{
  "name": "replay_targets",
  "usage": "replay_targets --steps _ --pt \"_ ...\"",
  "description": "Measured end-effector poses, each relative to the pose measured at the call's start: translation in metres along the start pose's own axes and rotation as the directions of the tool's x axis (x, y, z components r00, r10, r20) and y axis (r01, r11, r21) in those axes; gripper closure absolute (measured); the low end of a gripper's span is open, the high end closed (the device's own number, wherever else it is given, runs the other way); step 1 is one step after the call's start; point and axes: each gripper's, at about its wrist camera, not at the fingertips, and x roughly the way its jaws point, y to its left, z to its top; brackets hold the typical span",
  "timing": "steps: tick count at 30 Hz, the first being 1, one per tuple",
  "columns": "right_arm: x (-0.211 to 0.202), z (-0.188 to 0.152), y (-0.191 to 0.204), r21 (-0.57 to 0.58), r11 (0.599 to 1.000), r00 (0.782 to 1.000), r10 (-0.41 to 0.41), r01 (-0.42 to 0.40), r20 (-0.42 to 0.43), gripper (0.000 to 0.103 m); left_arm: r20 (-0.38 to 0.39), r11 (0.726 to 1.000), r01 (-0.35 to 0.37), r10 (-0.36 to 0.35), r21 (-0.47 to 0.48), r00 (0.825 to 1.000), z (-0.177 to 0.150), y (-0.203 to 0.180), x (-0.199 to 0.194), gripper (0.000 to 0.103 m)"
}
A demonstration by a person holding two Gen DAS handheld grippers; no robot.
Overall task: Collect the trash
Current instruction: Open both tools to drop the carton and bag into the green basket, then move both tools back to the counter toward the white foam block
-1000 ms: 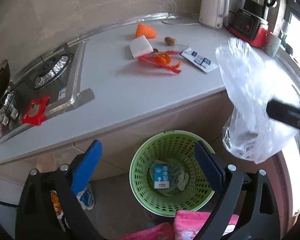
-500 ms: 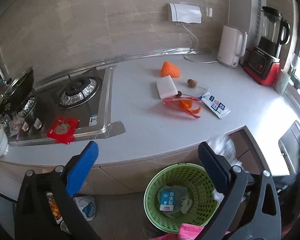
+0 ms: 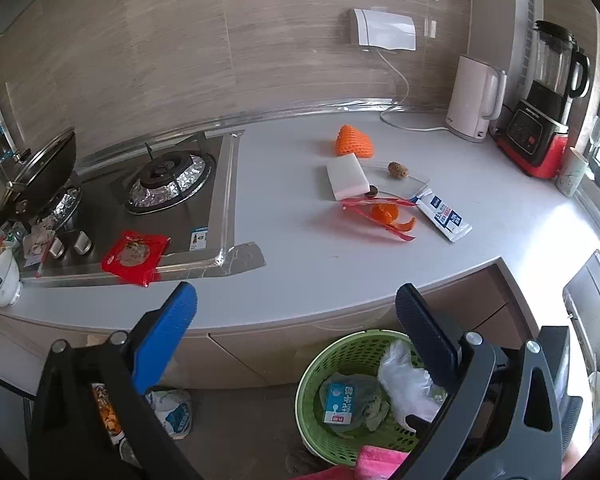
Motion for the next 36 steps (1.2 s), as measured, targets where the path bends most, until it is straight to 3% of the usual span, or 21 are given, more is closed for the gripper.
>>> replay_targets --steps 4,7,9,16,36 --pt "-0.020 0.022 0.002 0.002 1.000 0.999 -0.017 0.017 0.042 0.031 0.003 1.000 -0.006 0.006 0.000 1.000 0.000 0.002 0.000 0.008" --pt "-0.050 0.048 0.007 0.000 0.996 0.989 -0.090 0.091 0.115 0.022 0.020 1.000 -0.016 0.016 -0.005 1.000 0.004 0.006 -0.003 0.008" --pt "-0.069 0.064 0.010 0.010 0.991 0.977 -0.134 0.135 0.165 0.014 0.030 1.000 -0.014 0.014 -0.016 0.999 0.009 0.010 -0.007 0.008" --pt "-0.114 0.104 0.018 0.022 0.965 0.925 -0.256 0.261 0.280 0.011 0.069 0.998 -0.023 0.027 -0.054 0.997 0.028 0.023 -0.019 0.008" --pt "-0.131 0.131 -0.006 -0.009 0.962 0.911 -0.254 0.271 0.324 0.007 0.062 0.992 -0.055 0.062 -0.114 0.996 0.049 0.014 -0.010 0.008"
